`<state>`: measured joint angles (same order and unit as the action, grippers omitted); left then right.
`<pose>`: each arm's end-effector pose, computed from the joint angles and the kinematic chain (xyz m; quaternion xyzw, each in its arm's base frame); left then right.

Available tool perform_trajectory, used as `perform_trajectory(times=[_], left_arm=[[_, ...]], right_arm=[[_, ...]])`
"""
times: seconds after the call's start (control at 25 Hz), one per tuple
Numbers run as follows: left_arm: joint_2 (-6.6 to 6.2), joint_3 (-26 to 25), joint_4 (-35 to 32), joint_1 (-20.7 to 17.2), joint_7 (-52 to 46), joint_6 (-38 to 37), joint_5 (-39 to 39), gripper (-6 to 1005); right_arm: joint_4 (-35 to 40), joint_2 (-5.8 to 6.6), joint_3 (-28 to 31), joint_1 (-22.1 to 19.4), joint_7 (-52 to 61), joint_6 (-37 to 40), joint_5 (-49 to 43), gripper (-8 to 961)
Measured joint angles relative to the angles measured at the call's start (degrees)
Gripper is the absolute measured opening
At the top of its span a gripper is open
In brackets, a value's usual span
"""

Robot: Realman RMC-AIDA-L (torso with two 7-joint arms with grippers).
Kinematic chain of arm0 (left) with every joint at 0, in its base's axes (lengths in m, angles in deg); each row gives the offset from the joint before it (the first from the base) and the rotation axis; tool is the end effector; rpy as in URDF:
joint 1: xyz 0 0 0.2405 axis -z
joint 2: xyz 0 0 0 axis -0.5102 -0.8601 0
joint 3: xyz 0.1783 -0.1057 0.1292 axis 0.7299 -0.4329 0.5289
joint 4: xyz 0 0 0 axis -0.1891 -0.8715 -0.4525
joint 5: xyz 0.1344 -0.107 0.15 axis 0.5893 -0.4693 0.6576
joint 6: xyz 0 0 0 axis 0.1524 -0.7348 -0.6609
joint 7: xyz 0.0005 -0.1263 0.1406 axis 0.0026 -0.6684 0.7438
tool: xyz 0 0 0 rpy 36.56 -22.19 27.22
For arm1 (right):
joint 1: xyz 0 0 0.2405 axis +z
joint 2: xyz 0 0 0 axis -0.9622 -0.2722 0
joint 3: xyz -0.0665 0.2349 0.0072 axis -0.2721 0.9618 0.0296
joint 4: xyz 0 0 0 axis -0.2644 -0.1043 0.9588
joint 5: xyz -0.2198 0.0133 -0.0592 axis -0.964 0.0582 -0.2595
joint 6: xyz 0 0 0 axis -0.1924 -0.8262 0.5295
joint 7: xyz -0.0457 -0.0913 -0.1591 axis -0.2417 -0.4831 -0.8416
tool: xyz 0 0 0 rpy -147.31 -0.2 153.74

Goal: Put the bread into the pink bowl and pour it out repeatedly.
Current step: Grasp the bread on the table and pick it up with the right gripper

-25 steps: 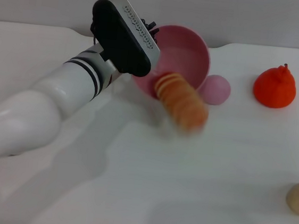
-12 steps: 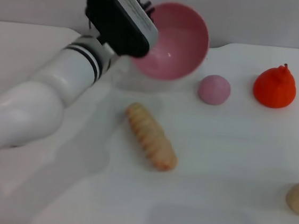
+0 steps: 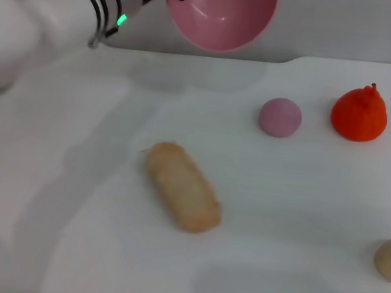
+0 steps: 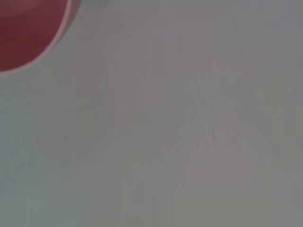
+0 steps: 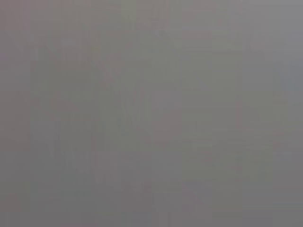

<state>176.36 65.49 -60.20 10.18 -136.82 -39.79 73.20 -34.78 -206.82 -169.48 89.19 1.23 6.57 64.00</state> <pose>-0.1238 0.5164 -0.0518 -0.8313 -0.1861 -0.1696 0.4955 0.2369 0.3897 0.0744 -0.5979 0.1041 0.4772 0.6356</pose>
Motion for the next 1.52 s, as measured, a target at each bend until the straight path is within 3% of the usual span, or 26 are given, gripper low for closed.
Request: perform_trajectory(times=[0.04, 0.08, 0.16, 0.28, 0.32, 0.44, 0.52, 0.76, 0.84, 0.92, 1.08, 1.24, 1.36, 1.52], left_arm=[[-0.09, -3.7, 0.9, 1.0, -0.8, -4.3, 0.0, 45], [-0.09, -3.7, 0.9, 1.0, -0.8, -4.3, 0.0, 45], [-0.37, -14.5, 4.5, 3.9, -2.0, -16.2, 0.2, 45], [-0.47, -16.2, 5.1, 4.4, -2.0, -18.2, 0.3, 45], [-0.77, -20.2, 6.6, 5.5, -2.3, -23.2, 0.6, 45], [-0.77, -20.2, 6.6, 5.5, -2.3, -23.2, 0.6, 45], [-3.55, -29.7, 7.2, 7.5, -11.1, -36.9, 9.1, 45], [-5.62, -33.6, 6.8, 8.6, -17.3, -42.7, 17.1, 45], [-7.38, -37.7, 6.2, 10.0, -23.5, -48.2, 27.5, 45], [-7.81, -39.5, 5.7, 10.4, -25.4, -50.1, 31.8, 45], [-8.61, -44.0, 5.0, 11.0, -29.0, -54.5, 41.5, 45], [-8.82, -46.1, 4.7, 10.5, -29.4, -56.3, 43.4, 46], [-8.62, -46.2, 4.2, 9.3, -29.5, -56.8, 43.5, 46], [-8.28, -45.8, 3.9, 8.7, -29.4, -56.9, 43.6, 46]], right_arm=[[0.0, 0.02, -0.3, 0.1, -0.1, -0.6, 0.0, 518], [0.0, 0.02, -0.6, 0.1, -0.2, -1.2, -0.1, 518], [0.1, 0.04, -0.8, 0.2, -0.2, -2.4, -0.7, 519], [0.7, 0.05, -0.9, 0.2, 0.0, -4.6, -2.6, 519], [1.0, 0.04, -0.9, 0.2, 0.0, -5.5, -3.4, 518], [2.5, 0.04, -0.9, 0.2, 0.0, -9.1, -6.9, 518], [3.2, 0.04, -0.9, 0.2, 0.1, -11.5, -8.6, 518], [6.2, 0.28, -0.8, 0.6, 5.3, -19.7, -17.0, 518], [8.4, 0.57, -0.4, 0.6, 8.7, -24.0, -21.4, 518], [11.7, 0.75, -0.3, 0.3, 12.6, -29.8, -27.0, 518], [19.0, 0.85, -0.2, -0.1, 26.0, -41.7, -42.9, 518], [23.2, 1.1, -0.7, 0.5, 45.2, -48.0, -62.7, 519], [22.8, 2.19, -0.7, 2.6, 62.1, -47.9, -75.1, 519], [18.9, 4.82, 0.1, 7.6, 82.5, -41.4, -87.7, 519]])
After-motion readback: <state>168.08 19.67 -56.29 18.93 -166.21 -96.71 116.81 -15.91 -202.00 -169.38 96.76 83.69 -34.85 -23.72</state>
